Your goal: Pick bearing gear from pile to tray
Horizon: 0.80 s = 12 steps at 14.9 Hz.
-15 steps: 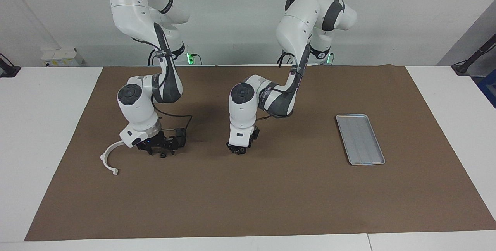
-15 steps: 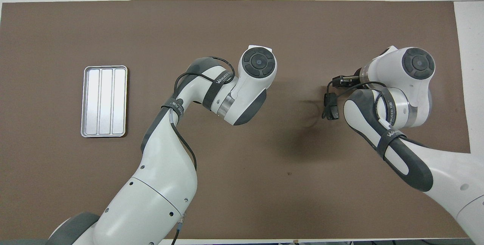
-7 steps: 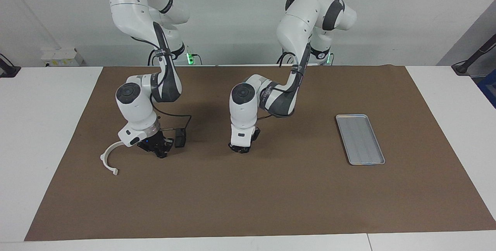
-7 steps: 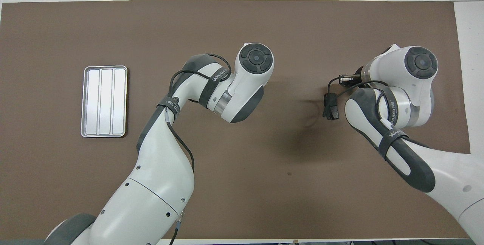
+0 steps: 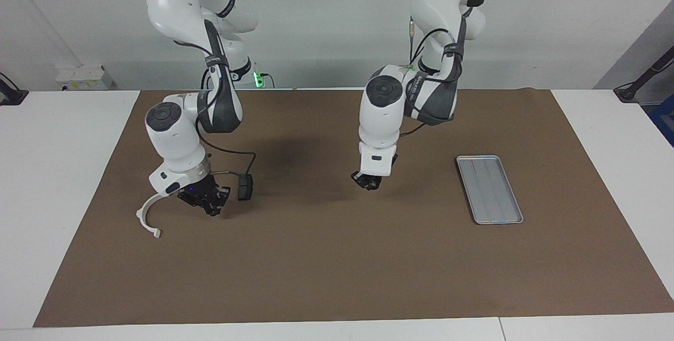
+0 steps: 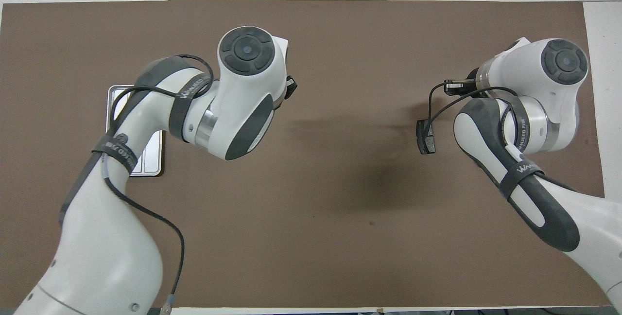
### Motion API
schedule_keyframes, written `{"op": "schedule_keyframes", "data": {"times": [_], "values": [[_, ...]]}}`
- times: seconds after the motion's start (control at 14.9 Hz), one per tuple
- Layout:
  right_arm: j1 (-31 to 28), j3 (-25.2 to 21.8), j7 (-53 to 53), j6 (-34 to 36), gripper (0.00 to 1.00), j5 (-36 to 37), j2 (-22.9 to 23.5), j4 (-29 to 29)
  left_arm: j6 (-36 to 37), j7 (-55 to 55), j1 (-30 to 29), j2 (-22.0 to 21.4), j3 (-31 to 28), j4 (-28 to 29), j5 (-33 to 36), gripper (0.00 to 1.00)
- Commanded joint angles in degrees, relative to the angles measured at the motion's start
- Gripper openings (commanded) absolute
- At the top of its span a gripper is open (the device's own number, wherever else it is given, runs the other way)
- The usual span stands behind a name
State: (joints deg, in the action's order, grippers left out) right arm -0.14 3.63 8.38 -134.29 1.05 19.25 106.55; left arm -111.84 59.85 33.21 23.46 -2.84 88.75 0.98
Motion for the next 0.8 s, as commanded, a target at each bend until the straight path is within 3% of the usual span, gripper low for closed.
{"op": "schedule_keyframes", "data": {"times": [0.0,0.34,0.6,0.74], "values": [[2.9,1.4,8.6,5.2,0.00,-1.0,0.4,-5.9,-1.4,-8.5,-4.7,-10.3,0.4,13.0,0.2,0.00],[14.6,1.1,26.7,13.0,0.00,0.8,4.0,-17.2,-1.0,-28.3,-13.7,-14.1,0.3,18.9,0.2,0.00],[22.4,1.1,38.8,12.7,0.00,5.8,8.2,-19.0,-2.6,-38.0,-19.6,-15.5,0.3,22.2,0.2,0.00],[25.1,1.2,43.9,11.9,0.00,8.9,11.3,-19.7,-7.3,-42.0,-22.5,-16.7,0.3,25.9,0.2,0.00]]}}
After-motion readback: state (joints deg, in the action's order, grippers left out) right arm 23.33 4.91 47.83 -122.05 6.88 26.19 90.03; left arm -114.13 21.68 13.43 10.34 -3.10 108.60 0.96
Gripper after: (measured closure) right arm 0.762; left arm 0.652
